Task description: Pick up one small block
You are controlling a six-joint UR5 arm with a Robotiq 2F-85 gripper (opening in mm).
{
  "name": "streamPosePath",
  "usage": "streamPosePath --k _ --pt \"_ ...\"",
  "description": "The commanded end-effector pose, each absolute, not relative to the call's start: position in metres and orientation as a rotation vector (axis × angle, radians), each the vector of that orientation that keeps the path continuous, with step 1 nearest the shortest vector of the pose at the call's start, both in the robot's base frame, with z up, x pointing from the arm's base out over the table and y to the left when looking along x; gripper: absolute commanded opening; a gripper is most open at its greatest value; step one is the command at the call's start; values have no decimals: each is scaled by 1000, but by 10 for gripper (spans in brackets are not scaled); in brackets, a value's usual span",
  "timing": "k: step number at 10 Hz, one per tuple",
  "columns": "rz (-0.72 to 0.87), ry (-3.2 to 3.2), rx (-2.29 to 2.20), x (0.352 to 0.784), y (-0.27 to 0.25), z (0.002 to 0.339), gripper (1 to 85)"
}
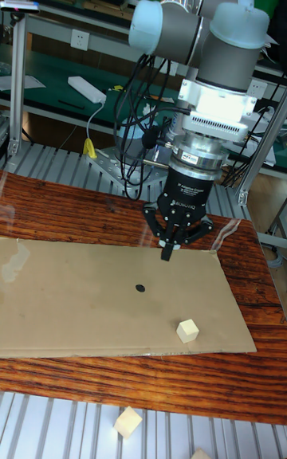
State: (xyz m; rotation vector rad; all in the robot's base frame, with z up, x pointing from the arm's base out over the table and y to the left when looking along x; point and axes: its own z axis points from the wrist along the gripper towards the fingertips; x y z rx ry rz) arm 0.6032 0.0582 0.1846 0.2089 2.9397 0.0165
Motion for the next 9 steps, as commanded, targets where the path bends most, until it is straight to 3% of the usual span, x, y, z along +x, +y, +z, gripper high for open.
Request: streamPosePath --k 1,4,5,6,7,8,9 --pt "-80 3007 206 585 46 182 10" --pt "107 2837 75 631 79 192 10" --pt "131 2877 91 621 83 190 10" --pt "331 2867 206 621 115 195 10" --pt "337 2878 180 626 123 185 10" --pt "251 2886 73 630 120 177 87" --pt "267 2880 -63 631 133 172 330"
